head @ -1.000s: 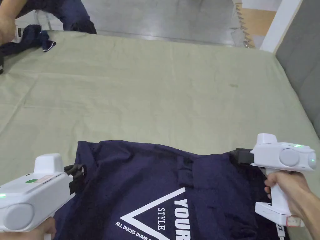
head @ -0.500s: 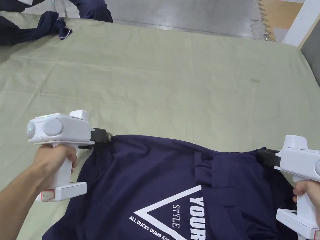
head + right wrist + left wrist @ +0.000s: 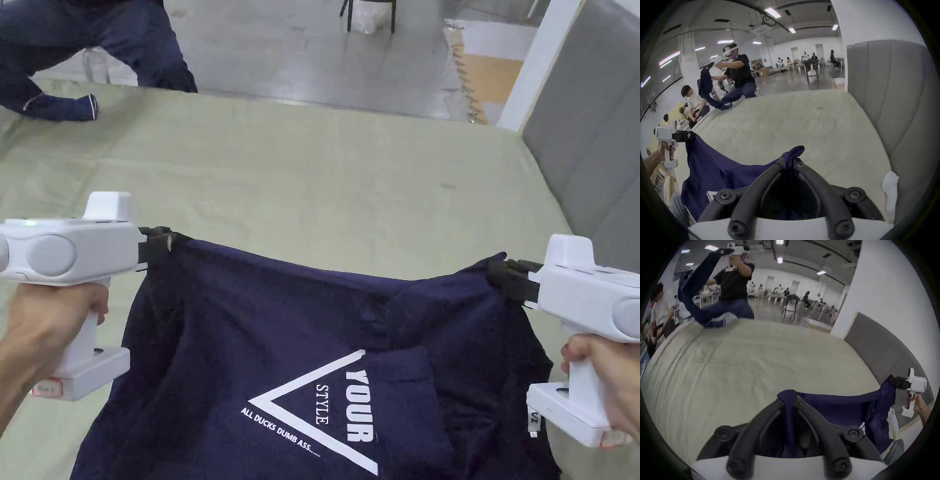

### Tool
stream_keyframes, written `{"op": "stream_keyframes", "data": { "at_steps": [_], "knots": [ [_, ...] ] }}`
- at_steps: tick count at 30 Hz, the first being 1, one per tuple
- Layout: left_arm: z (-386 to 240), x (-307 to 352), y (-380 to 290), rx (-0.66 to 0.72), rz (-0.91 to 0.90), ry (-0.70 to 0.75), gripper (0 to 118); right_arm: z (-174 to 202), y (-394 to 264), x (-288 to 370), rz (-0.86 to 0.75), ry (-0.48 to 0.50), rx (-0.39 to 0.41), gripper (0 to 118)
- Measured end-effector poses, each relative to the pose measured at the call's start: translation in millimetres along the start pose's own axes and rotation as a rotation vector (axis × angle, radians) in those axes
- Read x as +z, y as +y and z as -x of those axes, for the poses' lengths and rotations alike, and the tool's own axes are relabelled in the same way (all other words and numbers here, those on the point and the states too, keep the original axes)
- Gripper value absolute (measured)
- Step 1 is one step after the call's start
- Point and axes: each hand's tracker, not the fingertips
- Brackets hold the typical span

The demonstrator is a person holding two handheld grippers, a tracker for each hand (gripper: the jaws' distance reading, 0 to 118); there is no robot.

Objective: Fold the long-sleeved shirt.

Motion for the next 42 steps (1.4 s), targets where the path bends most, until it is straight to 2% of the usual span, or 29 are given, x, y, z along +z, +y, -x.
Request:
{"op": "stream_keyframes", "data": {
  "at_steps": [3,5,8,12,15,18,19,21,23,24,25,26,27,28,29,30,31,33,35,36,37,38,39,40,41,42],
  "knots": [
    [-8,46,-22,-0.032,-0.021,-0.017,13,5,-16,46,-0.022,0.017,0.006,5],
    [-11,78,-43,-0.056,-0.015,-0.032,13,9,-31,72,-0.018,0.028,0.041,5],
    [-12,117,-82,-0.018,0.010,-0.078,13,14,-61,112,0.007,0.043,0.047,5],
    [-21,151,-151,-0.012,0.168,-0.098,13,22,-120,150,0.124,0.045,0.072,5],
    [-26,155,-197,-0.038,0.324,-0.057,13,22,-167,157,0.267,0.028,0.012,5],
    [-29,137,-234,-0.027,0.465,0.056,13,13,-208,141,0.377,0.028,-0.006,5],
    [-31,129,-243,-0.063,0.495,0.055,13,13,-219,134,0.397,-0.006,-0.013,5],
    [-32,112,-254,-0.064,0.506,0.086,13,13,-236,121,0.472,-0.027,0.018,5],
    [-33,104,-255,-0.056,0.484,0.098,13,12,-246,114,0.457,-0.032,-0.021,5],
    [-34,104,-251,-0.047,0.474,0.103,13,12,-246,113,0.446,-0.027,-0.014,6],
    [-35,105,-249,-0.053,0.473,0.095,13,13,-243,115,0.431,-0.030,-0.016,9],
    [-40,112,-245,-0.063,0.464,0.091,17,13,-240,116,0.411,-0.055,-0.023,23],
    [-41,116,-241,-0.067,0.428,0.115,36,15,-234,119,0.399,-0.111,0.016,59],
    [-43,123,-236,-0.071,0.407,0.128,60,18,-227,124,0.379,-0.156,0.043,87],
    [-44,131,-231,-0.071,0.376,0.154,83,22,-219,134,0.347,-0.185,0.061,111],
    [-48,143,-226,-0.073,0.321,0.182,105,27,-209,145,0.270,-0.167,0.054,118],
    [-51,155,-220,-0.074,0.249,0.186,111,31,-199,153,0.207,-0.152,0.033,118],
    [-62,177,-200,-0.072,0.094,0.215,111,48,-179,170,0.067,-0.173,0.020,118],
    [-77,188,-185,-0.034,-0.032,0.222,111,68,-161,175,-0.070,-0.213,0.050,118],
    [-86,191,-177,-0.018,-0.095,0.244,109,80,-153,175,-0.137,-0.227,0.066,115],
    [-94,193,-172,-0.005,-0.160,0.248,106,92,-148,175,-0.193,-0.220,0.084,107],
    [-103,193,-167,-0.015,-0.240,0.246,95,104,-142,173,-0.259,-0.219,0.110,89],
    [-112,194,-163,-0.032,-0.313,0.243,62,115,-137,170,-0.317,-0.236,0.142,50],
    [-118,193,-160,-0.052,-0.349,0.241,26,125,-132,167,-0.354,-0.242,0.165,18],
    [-125,189,-156,-0.083,-0.395,0.242,6,135,-128,162,-0.401,-0.262,0.186,2],
    [-130,187,-153,-0.084,-0.450,0.314,4,143,-125,160,-0.453,-0.278,0.196,0]
  ]
}}
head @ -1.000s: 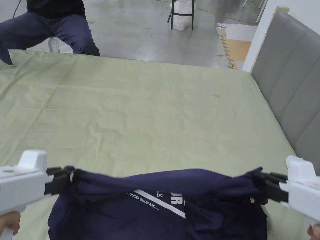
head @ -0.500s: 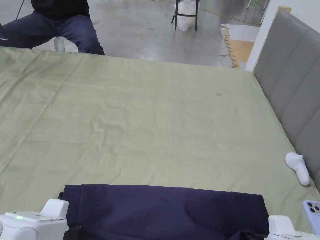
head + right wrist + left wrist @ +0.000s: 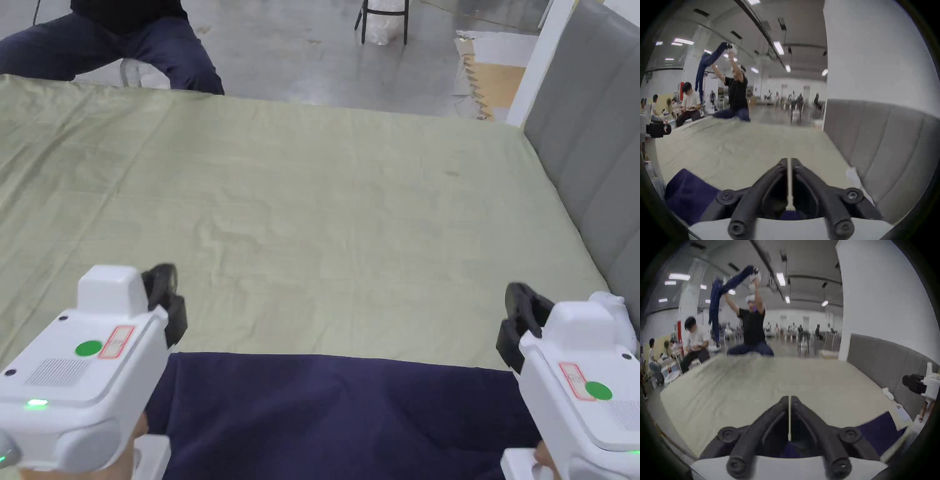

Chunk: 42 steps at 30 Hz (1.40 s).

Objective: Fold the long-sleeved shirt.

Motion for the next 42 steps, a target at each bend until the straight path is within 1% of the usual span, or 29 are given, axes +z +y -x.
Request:
{"op": "stream_keyframes", "data": {
  "at_steps": [3,6,7,8,9,10,11,12,13,14,16,17,20,23,25,26,27,28,29,30,31,32,33,34,35,36,38,40,42],
  "knots": [
    [3,-8,10,0.038,0.039,-0.075,4,12,12,-6,-0.006,0.017,-0.021,0],
    [19,-12,10,0.040,0.062,-0.074,7,14,17,-7,-0.007,0.046,-0.035,0],
    [30,-15,7,0.081,0.094,-0.117,19,17,18,-7,-0.010,0.057,-0.042,0],
    [44,-21,7,0.118,0.167,-0.186,38,18,18,-5,-0.010,0.062,-0.035,0],
    [63,-29,1,0.164,0.232,-0.252,64,18,18,-4,-0.011,0.068,-0.031,0],
    [80,-37,-6,0.226,0.286,-0.303,64,18,18,-2,-0.011,0.081,-0.030,0],
    [99,-46,-16,0.273,0.364,-0.350,71,19,18,-1,-0.011,0.097,-0.028,0],
    [113,-52,-24,0.314,0.422,-0.390,89,20,17,1,-0.014,0.100,-0.024,0],
    [129,-61,-33,0.326,0.485,-0.390,102,21,16,2,-0.016,0.103,-0.018,0],
    [143,-66,-44,0.329,0.527,-0.372,107,23,16,2,-0.018,0.105,-0.010,0],
    [162,-76,-61,0.336,0.603,-0.377,109,26,15,4,-0.022,0.106,-0.002,0],
    [173,-83,-73,0.353,0.672,-0.391,109,27,15,4,-0.025,0.110,-0.002,0],
    [190,-108,-109,0.505,0.842,-0.449,109,34,14,-1,-0.019,0.121,0.003,0],
    [195,-130,-152,0.636,0.988,-0.560,108,40,13,-3,-0.011,0.131,0.009,0],
    [195,-124,-168,0.731,1.028,-0.567,112,41,14,-3,-0.004,0.135,0.013,0],
    [198,-127,-162,0.816,0.832,-0.675,111,41,14,-3,-0.003,0.138,0.011,0],
    [195,-132,-162,0.906,0.823,-0.704,107,41,14,-2,-0.002,0.141,0.009,0],
    [185,-135,-167,0.934,0.958,-0.708,101,41,14,-2,0.000,0.141,0.005,0],
    [172,-135,-171,0.906,1.000,-0.742,92,41,14,-2,0.002,0.142,0.002,0],
    [161,-133,-171,0.776,0.940,-0.760,80,41,14,-2,0.005,0.144,0.001,0],
    [152,-132,-170,0.724,0.930,-0.777,65,40,13,-3,0.007,0.144,0.003,0],
    [139,-139,-169,0.719,0.983,-0.758,37,40,13,-3,0.010,0.139,0.006,0],
    [132,-143,-171,0.705,1.025,-0.701,18,40,11,-3,0.012,0.138,0.006,0],
    [130,-144,-173,0.656,1.037,-0.637,18,40,10,-4,0.017,0.137,0.005,0],
    [134,-141,-173,0.658,1.007,-0.649,18,39,8,-6,0.028,0.137,-0.001,0],
    [140,-141,-165,0.709,0.977,-0.713,18,38,7,-7,0.035,0.136,-0.005,0],
    [152,-135,-148,0.658,0.934,-0.674,17,37,4,-7,0.041,0.136,-0.006,0],
    [174,-131,-129,0.681,0.898,-0.708,17,36,2,-12,0.050,0.136,-0.010,0],
    [201,-128,-100,0.631,0.839,-0.640,17,36,1,-16,0.059,0.140,-0.015,0]
  ]
}}
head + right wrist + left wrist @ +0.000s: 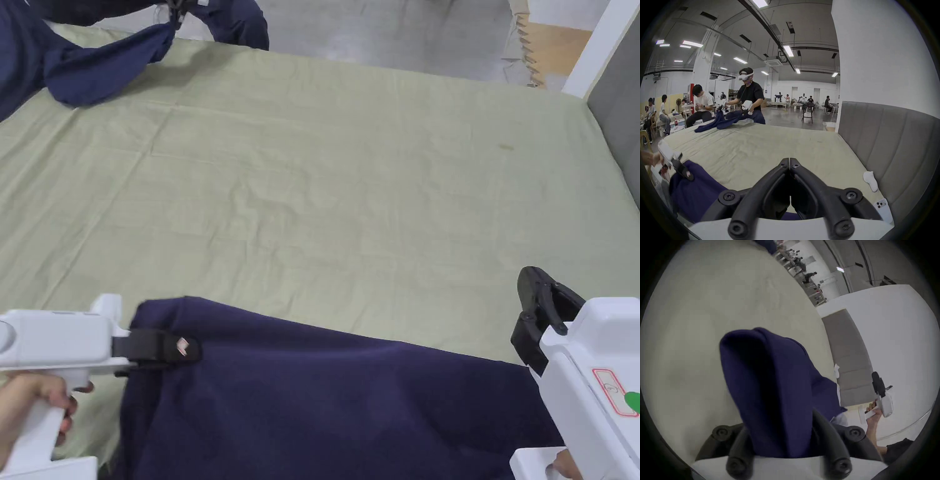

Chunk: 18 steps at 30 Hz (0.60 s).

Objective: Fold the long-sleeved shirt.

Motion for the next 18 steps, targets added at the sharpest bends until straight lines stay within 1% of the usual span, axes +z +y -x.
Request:
{"op": "stream_keyframes", "data": {
  "at_steps": [1,2,3,5,8,9,10,11,13,17,18],
  "knots": [
    [3,15,9,0.021,-0.028,0.017,17,0,0,-1,0.001,-0.001,-0.005,0],
    [9,33,19,0.031,-0.065,0.071,17,-1,2,-2,0.007,0.005,-0.030,0],
    [10,53,29,0.036,-0.097,0.129,17,0,4,-2,0.008,0.012,-0.037,0],
    [9,88,43,0.024,-0.149,0.249,17,4,7,-2,0.004,0.006,-0.024,0],
    [1,127,55,0.024,-0.209,0.347,17,8,11,-2,0.000,0.022,-0.014,0],
    [-9,132,54,-0.020,-0.207,0.354,17,9,11,-2,-0.001,0.021,-0.011,0],
    [-16,132,52,-0.030,-0.220,0.355,17,9,11,-2,-0.006,0.028,-0.012,0],
    [-27,127,49,-0.007,-0.211,0.338,17,10,12,-3,-0.007,0.032,-0.021,0],
    [-58,105,37,-0.090,-0.171,0.328,17,10,14,-5,0.023,0.057,-0.085,0],
    [-125,27,-3,-0.230,-0.111,0.178,17,13,19,7,0.004,0.054,-0.040,0],
    [-138,1,-13,-0.236,-0.077,0.145,17,12,19,10,0.001,0.051,-0.031,0]
  ]
}}
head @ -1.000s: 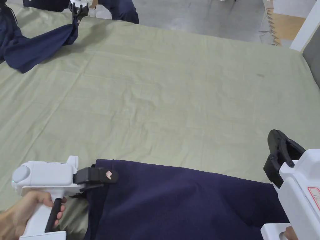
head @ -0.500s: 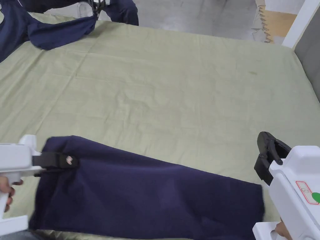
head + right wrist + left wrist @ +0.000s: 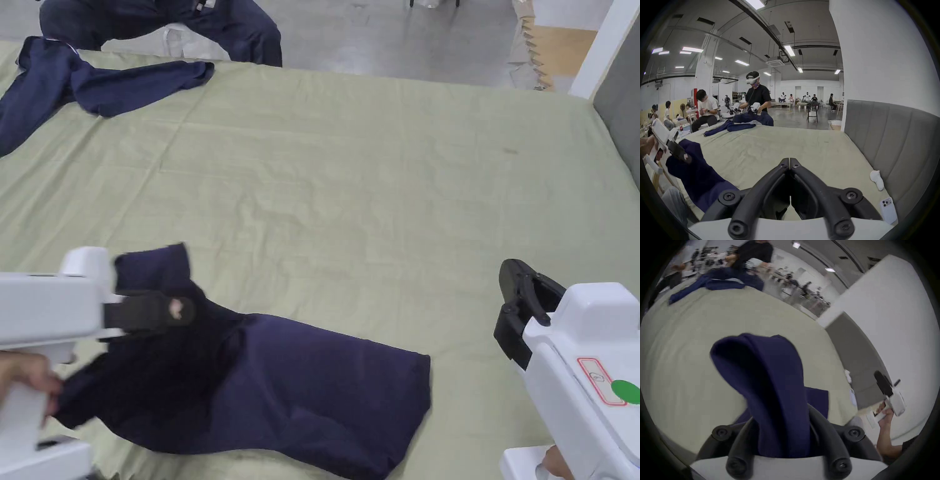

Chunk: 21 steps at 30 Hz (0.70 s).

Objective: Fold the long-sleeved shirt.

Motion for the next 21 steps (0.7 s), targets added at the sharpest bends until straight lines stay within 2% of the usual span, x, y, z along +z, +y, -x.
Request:
{"op": "stream_keyframes", "data": {
  "at_steps": [4,6,9,12,13,14,15,16,17,21],
  "knots": [
    [-59,-88,-25,0.031,0.049,-0.105,17,-10,0,11,0.020,-0.015,-0.025,0],
    [-85,-138,-37,0.013,0.091,-0.088,17,-17,1,19,0.022,-0.020,-0.049,0],
    [-102,-194,-52,-0.013,0.176,-0.036,17,-21,1,28,0.020,-0.049,-0.026,0],
    [-108,-224,-62,0.017,0.268,-0.053,21,-27,-1,32,0.020,-0.062,-0.023,0],
    [-109,-225,-63,0.009,0.270,-0.061,31,-29,-2,32,0.020,-0.063,-0.027,0],
    [-112,-217,-64,-0.007,0.255,-0.104,50,-30,-3,32,0.020,-0.064,-0.033,0],
    [-116,-205,-63,-0.031,0.243,-0.154,82,-31,-4,31,0.021,-0.066,-0.037,0],
    [-120,-188,-60,-0.045,0.208,-0.203,101,-32,-5,32,0.022,-0.066,-0.040,0],
    [-121,-169,-55,-0.060,0.164,-0.239,111,-32,-7,32,0.022,-0.065,-0.045,0],
    [-104,-88,-29,-0.028,0.019,-0.275,111,-34,-9,31,0.027,-0.059,-0.075,0]
  ]
}}
